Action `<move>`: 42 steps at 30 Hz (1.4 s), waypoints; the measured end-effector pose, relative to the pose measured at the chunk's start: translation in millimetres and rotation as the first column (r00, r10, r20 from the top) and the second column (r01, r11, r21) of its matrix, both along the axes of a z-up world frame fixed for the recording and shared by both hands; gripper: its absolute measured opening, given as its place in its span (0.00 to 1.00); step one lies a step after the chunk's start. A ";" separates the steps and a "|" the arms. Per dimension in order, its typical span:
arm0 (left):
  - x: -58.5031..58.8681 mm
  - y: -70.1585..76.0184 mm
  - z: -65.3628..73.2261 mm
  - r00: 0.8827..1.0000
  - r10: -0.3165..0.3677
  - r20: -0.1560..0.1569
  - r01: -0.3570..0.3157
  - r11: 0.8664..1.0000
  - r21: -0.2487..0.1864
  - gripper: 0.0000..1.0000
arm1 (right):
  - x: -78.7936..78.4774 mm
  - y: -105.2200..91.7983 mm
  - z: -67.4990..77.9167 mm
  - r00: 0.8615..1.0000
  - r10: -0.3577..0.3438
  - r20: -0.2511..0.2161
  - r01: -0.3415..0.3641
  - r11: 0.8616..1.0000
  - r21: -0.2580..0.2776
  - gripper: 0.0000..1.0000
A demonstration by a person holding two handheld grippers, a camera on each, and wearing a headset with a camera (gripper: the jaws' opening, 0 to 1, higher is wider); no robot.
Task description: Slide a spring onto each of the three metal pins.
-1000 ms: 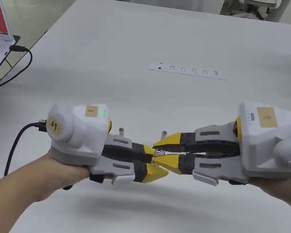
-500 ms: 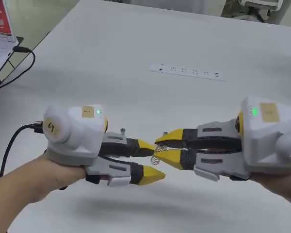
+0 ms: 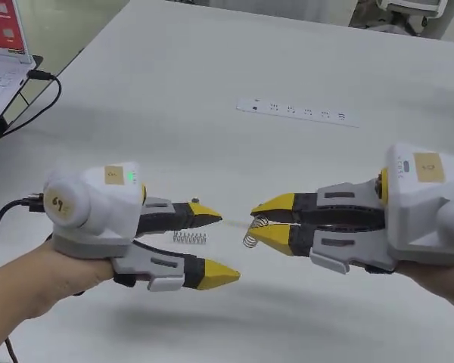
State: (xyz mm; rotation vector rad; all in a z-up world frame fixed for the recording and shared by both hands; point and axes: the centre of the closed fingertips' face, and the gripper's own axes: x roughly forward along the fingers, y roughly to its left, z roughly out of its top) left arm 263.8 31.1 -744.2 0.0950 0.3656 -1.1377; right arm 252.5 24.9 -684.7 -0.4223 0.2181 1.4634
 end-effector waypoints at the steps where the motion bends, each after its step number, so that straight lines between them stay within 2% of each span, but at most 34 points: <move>1: -0.2 1.0 -0.7 1.000 0.002 0.000 -0.002 1.000 0.003 0.49 | 0.5 -0.7 -0.3 1.000 -0.002 0.000 0.002 1.000 -0.001 0.07; 10: 3.9 20.6 -6.2 0.998 0.068 0.005 -0.068 0.998 0.017 0.61 | 6.5 -5.0 -2.1 1.000 -0.023 0.004 0.023 1.000 -0.008 0.07; 12: 5.1 25.2 -6.4 0.996 0.086 -0.003 -0.086 0.996 0.014 0.65 | 8.4 -6.1 -2.8 0.999 -0.033 0.004 0.033 0.999 -0.009 0.07; 22: 10.8 51.4 -8.9 0.985 0.172 0.002 -0.172 0.985 0.025 0.83 | 19.0 -13.0 -7.5 0.997 -0.079 0.005 0.079 0.997 -0.016 0.07; 29: 13.2 60.3 -9.9 0.977 0.215 -0.001 -0.215 0.976 0.015 0.98 | 25.4 -16.9 -11.3 0.994 -0.105 -0.005 0.105 0.994 -0.021 0.07; 38: 13.2 67.0 -13.0 0.973 0.232 0.001 -0.232 0.972 0.025 0.98 | 39.6 -25.6 -13.3 0.988 -0.154 0.004 0.154 0.987 -0.042 0.07; 42: 13.8 69.0 -12.7 0.971 0.241 0.001 -0.241 0.970 0.025 0.98 | 51.2 -29.4 -14.5 0.982 -0.190 0.009 0.190 0.980 -0.052 0.07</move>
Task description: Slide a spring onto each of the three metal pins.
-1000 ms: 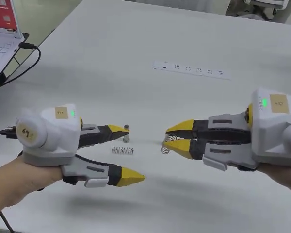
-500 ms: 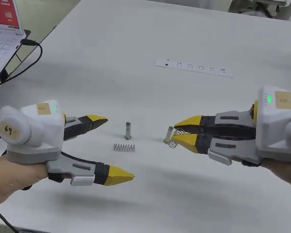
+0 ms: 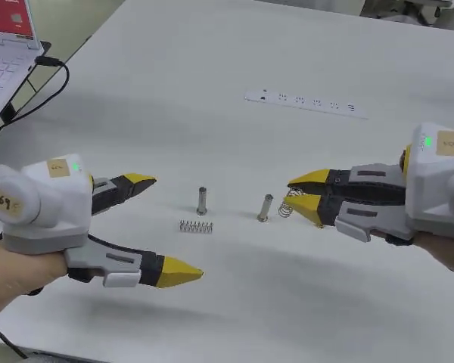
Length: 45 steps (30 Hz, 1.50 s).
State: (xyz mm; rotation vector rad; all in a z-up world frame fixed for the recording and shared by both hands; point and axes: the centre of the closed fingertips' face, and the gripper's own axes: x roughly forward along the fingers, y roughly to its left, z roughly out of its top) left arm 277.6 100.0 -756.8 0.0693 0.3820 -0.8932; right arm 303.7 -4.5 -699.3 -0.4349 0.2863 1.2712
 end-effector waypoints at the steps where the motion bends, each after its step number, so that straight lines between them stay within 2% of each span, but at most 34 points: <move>1: 0.0 0.2 0.1 1.000 0.002 -0.002 -0.002 1.000 -0.002 0.98 | 4.3 -0.7 -0.7 1.000 -0.014 -0.003 0.014 1.000 -0.004 0.07; 11: -0.6 5.6 -0.7 1.000 0.019 -0.005 -0.019 1.000 0.004 0.98 | 27.0 6.6 2.6 0.998 -0.057 -0.003 0.057 0.998 0.006 0.07; 16: -0.4 8.2 -0.5 1.000 0.027 -0.003 -0.027 1.000 0.004 0.98 | 40.0 9.8 -2.5 0.997 -0.075 -0.018 0.075 0.997 -0.011 0.07; 24: -1.2 9.3 -1.9 0.999 0.033 -0.010 -0.033 0.999 0.005 0.98 | 51.5 12.4 -13.1 0.996 -0.087 -0.030 0.085 0.995 -0.044 0.07; 32: -0.6 10.9 -2.1 0.999 0.040 -0.012 -0.040 0.999 0.006 0.98 | 56.9 13.7 -27.2 0.993 -0.096 -0.063 0.092 0.993 -0.072 0.07; 34: -1.0 10.9 -1.7 0.999 0.040 -0.013 -0.039 0.999 0.005 0.98 | 58.3 15.0 -27.5 0.992 -0.104 -0.077 0.099 0.993 -0.062 0.07; 45: -3.0 13.5 -1.9 0.999 0.047 -0.013 -0.047 0.999 0.010 0.98 | 60.1 19.2 -38.8 0.991 -0.104 -0.079 0.096 0.991 -0.093 0.07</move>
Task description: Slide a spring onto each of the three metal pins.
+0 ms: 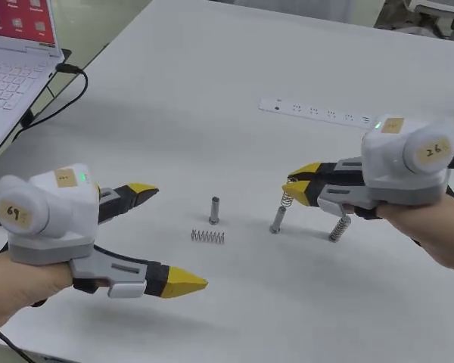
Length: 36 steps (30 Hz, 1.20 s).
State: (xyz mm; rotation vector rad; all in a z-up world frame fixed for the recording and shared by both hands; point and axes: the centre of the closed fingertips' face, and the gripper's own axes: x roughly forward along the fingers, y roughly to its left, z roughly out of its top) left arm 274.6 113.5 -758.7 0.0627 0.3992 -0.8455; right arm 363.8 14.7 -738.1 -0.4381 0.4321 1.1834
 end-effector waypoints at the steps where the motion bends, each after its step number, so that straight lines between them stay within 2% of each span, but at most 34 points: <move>1: -0.1 0.3 0.0 1.000 0.000 0.000 0.000 1.000 0.000 0.98 | 0.5 -0.2 -1.5 1.000 -0.002 -0.001 0.002 1.000 -0.004 0.07; 22: 1.1 3.2 -2.0 1.000 0.021 -0.006 -0.021 1.000 -0.006 0.98 | 3.3 -2.4 -13.3 1.000 -0.012 -0.026 0.012 1.000 -0.021 0.07; 25: 1.1 4.8 -4.1 0.999 0.029 -0.019 -0.029 1.000 -0.004 0.98 | 3.7 -2.1 -14.5 0.999 -0.015 -0.028 0.015 1.000 -0.016 0.07; 29: 1.0 4.4 -4.0 1.000 0.028 -0.015 -0.028 1.000 -0.005 0.98 | 4.6 -0.4 -14.1 0.999 -0.019 -0.035 0.019 1.000 -0.005 0.07; 36: 2.3 4.9 -3.5 0.999 0.029 -0.017 -0.029 1.000 -0.008 0.98 | 4.2 -0.6 -16.9 0.999 -0.013 -0.032 0.012 1.000 -0.017 0.07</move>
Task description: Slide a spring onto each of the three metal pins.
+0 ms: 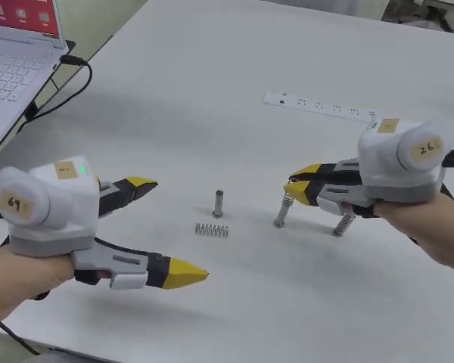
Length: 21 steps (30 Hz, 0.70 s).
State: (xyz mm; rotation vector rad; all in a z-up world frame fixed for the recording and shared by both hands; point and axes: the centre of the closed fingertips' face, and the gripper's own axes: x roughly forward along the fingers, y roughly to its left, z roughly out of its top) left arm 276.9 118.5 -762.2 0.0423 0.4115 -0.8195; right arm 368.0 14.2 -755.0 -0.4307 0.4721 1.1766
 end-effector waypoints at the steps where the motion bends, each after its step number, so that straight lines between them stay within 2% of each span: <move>1: 0.1 0.0 -0.1 1.000 0.000 0.001 0.000 1.000 0.001 0.98 | 0.1 0.1 -0.2 1.000 0.001 0.000 -0.001 1.000 0.000 0.07; 8: -1.4 -0.2 -2.4 1.000 0.000 -0.004 0.000 1.000 0.000 0.98 | 0.8 0.3 -5.3 1.000 -0.002 -0.008 0.002 1.000 -0.006 0.07; 21: -2.7 2.8 -4.5 1.000 0.006 -0.010 -0.006 1.000 0.002 0.98 | -2.6 -0.5 -23.3 1.000 0.010 -0.013 -0.011 0.998 -0.054 0.08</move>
